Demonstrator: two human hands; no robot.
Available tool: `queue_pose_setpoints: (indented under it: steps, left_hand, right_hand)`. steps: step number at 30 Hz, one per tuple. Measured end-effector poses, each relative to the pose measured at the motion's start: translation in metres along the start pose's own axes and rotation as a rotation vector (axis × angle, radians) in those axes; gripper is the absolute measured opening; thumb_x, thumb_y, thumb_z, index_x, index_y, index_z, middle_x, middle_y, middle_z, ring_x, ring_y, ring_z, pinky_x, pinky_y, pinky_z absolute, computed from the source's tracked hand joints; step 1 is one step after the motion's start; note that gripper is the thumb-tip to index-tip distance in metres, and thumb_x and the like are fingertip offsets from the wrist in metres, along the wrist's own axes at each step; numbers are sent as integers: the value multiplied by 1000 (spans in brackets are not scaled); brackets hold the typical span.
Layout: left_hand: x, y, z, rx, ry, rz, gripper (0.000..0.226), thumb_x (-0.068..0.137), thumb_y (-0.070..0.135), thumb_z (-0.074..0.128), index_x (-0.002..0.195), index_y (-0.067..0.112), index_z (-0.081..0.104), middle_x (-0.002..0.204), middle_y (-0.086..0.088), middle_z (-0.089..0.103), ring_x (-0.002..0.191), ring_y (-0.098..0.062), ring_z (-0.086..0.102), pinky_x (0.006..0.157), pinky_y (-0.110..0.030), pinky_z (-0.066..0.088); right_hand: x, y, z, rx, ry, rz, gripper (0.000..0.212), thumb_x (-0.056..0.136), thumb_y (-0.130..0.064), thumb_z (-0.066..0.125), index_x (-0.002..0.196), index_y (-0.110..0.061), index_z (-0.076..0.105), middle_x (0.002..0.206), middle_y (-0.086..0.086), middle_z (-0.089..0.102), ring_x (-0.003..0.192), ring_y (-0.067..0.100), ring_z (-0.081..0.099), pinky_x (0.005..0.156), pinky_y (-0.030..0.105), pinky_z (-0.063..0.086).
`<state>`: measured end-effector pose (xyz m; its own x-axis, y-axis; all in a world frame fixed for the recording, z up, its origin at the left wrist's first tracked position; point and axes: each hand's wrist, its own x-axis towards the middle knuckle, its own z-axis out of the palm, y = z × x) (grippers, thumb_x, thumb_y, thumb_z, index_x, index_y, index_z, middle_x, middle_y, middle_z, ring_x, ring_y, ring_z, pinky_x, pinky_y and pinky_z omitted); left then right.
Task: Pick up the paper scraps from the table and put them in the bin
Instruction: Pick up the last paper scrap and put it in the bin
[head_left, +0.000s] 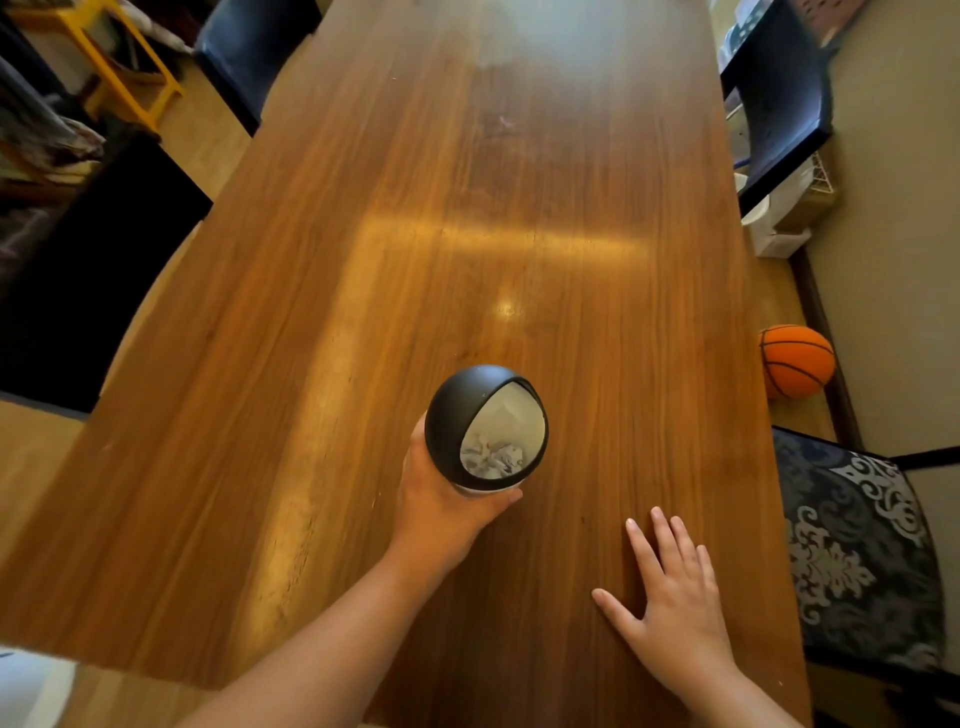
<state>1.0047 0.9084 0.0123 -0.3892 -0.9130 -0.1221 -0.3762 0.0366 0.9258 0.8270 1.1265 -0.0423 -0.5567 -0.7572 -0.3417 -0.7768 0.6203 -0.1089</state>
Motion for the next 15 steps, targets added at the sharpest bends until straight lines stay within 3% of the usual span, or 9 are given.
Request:
queue_pose_setpoints:
  steps: [5,10,15]
  left_hand:
    - [9,-9,5,8,-37,-13,117,50,44,100,146,43,33,133,34,48,125,14,45,88,-6,45]
    - [9,-15,9,26,-49,-45,117,48,48,98,131,75,20,135,36,44,125,21,39,87,-7,38]
    - [6,-27,9,88,-82,3,123,50,46,99,135,74,16,135,47,40,125,24,39,85,3,39]
  right_hand:
    - [0,-4,-1,39,7,10,96,73,-86,20,153,-34,17,165,-3,4,151,18,-7,121,44,-1]
    - [0,-2,3,36,11,12,94,74,-85,25,152,-32,24,164,-1,10,151,19,-3,121,46,3]
    - [1,-1,7,27,29,16,90,76,-82,31,150,-31,28,162,1,18,151,21,5,119,49,12]
